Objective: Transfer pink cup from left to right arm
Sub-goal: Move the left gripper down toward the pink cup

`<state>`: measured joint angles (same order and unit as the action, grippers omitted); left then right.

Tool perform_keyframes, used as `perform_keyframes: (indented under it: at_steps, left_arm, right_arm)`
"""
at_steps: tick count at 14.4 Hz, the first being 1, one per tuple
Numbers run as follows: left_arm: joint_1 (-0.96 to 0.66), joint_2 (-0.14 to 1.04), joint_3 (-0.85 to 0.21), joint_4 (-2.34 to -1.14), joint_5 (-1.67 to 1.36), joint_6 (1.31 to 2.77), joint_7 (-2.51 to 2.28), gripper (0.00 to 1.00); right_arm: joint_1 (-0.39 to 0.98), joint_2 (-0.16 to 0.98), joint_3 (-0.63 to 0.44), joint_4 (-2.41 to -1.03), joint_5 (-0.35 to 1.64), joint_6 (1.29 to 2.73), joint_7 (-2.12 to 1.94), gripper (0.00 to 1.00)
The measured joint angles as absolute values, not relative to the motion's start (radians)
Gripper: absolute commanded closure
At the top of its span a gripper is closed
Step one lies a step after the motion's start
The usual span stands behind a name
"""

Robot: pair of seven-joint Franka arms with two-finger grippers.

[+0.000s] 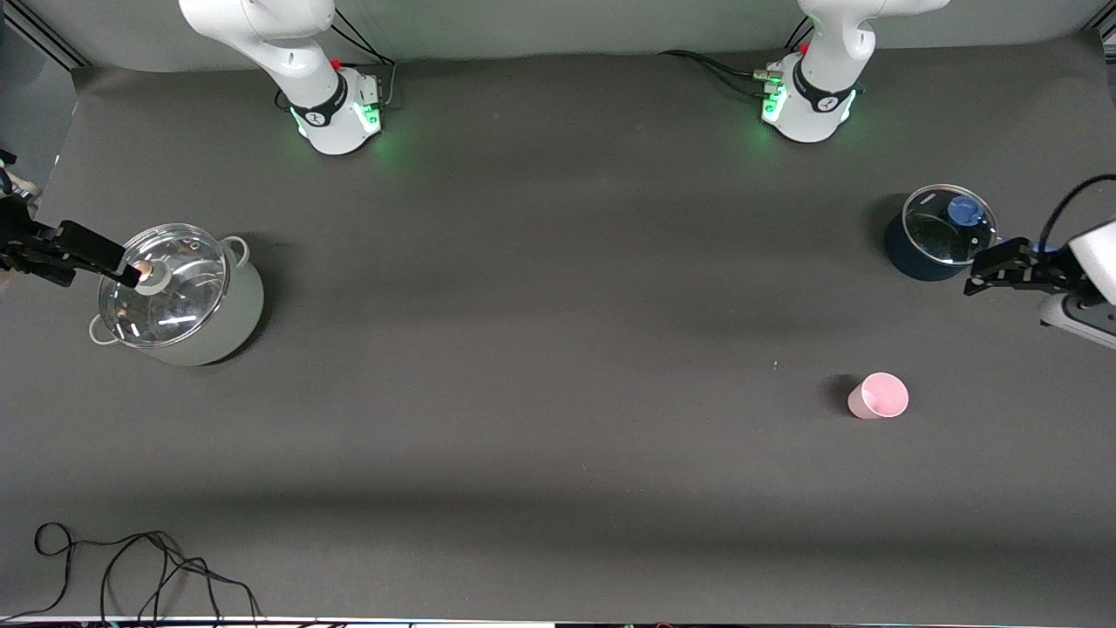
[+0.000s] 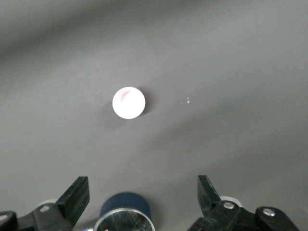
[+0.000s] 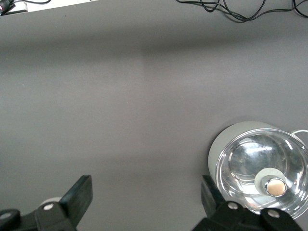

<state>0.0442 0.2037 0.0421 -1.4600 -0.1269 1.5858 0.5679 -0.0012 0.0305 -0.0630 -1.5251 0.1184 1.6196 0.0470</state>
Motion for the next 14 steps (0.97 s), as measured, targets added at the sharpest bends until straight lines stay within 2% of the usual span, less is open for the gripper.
perform_keyframes:
  at_steps: [9,14]
  left_arm:
    - [0.361,0.445,0.048,-1.456,-0.547,1.584,1.380,0.00]
    - [0.426,0.606,0.047,-1.455,-0.690,1.586,1.712,0.00]
  right_arm:
    - [-0.002,0.031,-0.070,-1.523,0.118,1.612,0.047,0.00]
    - [-0.002,0.031,-0.076,-1.521,0.118,1.611,0.046,0.00]
